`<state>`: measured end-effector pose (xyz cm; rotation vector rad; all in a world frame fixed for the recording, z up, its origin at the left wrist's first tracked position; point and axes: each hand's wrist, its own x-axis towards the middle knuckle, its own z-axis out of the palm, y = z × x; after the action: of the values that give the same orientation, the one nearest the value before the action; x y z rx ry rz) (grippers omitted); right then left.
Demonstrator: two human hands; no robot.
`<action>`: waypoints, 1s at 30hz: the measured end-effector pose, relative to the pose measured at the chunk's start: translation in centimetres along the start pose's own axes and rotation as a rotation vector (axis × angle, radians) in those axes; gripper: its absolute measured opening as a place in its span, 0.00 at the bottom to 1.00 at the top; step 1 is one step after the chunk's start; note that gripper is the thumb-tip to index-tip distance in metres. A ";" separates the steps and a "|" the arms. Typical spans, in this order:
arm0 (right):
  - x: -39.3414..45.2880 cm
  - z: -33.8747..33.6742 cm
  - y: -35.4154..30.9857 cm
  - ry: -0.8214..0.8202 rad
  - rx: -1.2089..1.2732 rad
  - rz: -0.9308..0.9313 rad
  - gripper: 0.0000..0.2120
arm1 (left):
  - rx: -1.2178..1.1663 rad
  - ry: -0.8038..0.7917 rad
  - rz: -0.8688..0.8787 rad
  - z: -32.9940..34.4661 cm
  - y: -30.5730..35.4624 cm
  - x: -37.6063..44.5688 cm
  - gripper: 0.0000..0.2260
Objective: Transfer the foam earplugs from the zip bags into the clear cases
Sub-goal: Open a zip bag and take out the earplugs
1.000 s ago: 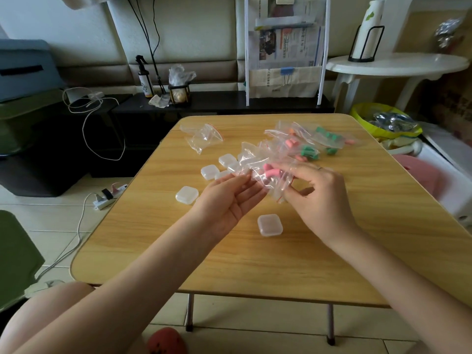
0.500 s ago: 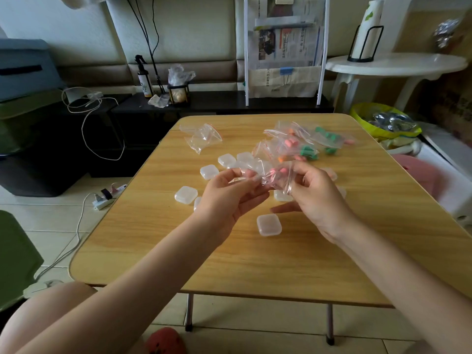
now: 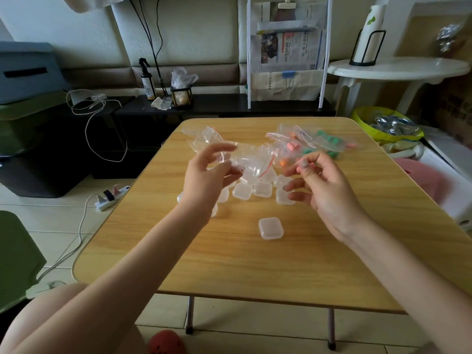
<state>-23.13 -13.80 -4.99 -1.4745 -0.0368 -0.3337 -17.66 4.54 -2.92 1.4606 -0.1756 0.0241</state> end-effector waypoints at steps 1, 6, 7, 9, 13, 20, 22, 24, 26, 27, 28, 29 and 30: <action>0.0 0.0 0.1 -0.010 -0.026 -0.003 0.04 | 0.033 -0.004 0.006 -0.2 -0.1 0.7 0.13; -0.3 0.5 0.7 -0.033 -0.108 0.014 0.09 | 0.258 -0.048 0.024 -1.5 -0.9 4.9 0.19; -0.3 0.6 0.8 -0.043 -0.119 0.019 0.09 | 0.323 -0.066 0.008 -1.7 -1.0 5.5 0.21; -0.4 0.7 0.9 -0.070 -0.136 0.031 0.09 | 0.431 -0.103 -0.037 -2.5 -1.5 7.0 0.24; -0.4 0.8 1.1 -0.094 -0.164 0.053 0.09 | 0.763 -0.148 -0.135 -4.3 -3.9 9.5 0.26; 0.0 0.7 1.4 -0.069 -0.253 0.047 0.14 | 0.852 -0.003 -0.096 -4.8 -4.2 10.0 0.24; -0.1 0.6 1.2 -0.086 -0.308 0.024 0.18 | 0.935 0.097 0.047 -4.2 -3.4 9.0 0.19; -0.3 0.6 0.9 -0.094 -0.391 0.013 0.20 | 0.970 0.088 0.235 -3.1 -2.3 7.1 0.15; -0.5 0.6 0.6 -0.112 -0.553 0.004 0.18 | 0.937 -0.047 0.361 -2.1 -1.4 4.9 0.12; -0.7 0.7 0.3 -0.143 -0.660 -0.013 0.15 | 0.934 -0.123 0.400 -1.7 -1.2 3.8 0.12; -0.9 0.7 0.0 -0.196 -0.753 -0.030 0.11 | 0.943 -0.185 0.424 -1.3 -1.1 2.7 0.11; -1.1 0.8 -0.5 -0.269 -0.828 -0.019 0.06 | 0.954 -0.229 0.435 -0.9 -1.2 1.8 0.12; -1.4 0.9 -0.9 -0.354 -0.905 0.016 0.08 | 0.957 -0.253 0.430 -0.7 -1.3 1.2 0.12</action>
<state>-24.55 -12.68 -4.35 -2.4177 -0.1746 -0.0567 -16.21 4.98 -4.08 2.3499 -0.7607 0.3085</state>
